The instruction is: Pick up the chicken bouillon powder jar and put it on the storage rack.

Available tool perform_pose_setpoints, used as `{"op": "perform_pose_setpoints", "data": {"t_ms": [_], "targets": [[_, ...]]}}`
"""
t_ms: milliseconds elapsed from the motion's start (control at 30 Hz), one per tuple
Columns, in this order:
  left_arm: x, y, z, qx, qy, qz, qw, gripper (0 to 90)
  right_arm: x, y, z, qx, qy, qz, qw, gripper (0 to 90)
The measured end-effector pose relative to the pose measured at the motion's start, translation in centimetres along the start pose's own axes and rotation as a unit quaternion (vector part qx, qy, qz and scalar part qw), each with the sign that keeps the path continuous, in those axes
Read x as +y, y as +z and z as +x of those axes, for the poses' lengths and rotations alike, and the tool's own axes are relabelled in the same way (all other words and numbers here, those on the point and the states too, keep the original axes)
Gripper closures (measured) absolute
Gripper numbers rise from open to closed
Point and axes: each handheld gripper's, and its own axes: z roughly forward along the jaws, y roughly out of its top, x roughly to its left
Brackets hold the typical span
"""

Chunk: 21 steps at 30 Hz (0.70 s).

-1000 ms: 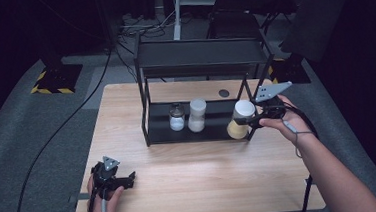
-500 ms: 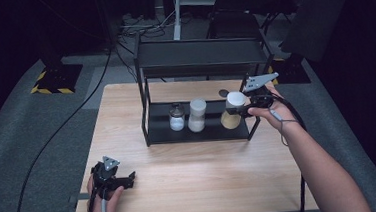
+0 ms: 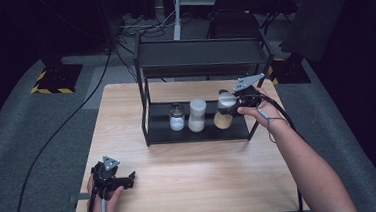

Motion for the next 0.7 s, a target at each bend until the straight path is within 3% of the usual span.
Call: {"op": "perform_pose_setpoints", "data": {"t_ms": [700], "targets": [[0.0, 0.0, 0.0, 0.000, 0.000, 0.000, 1.0000, 0.5, -0.4, 4.1, -0.9, 0.006, 0.016, 0.034, 0.9993, 33.6]]}}
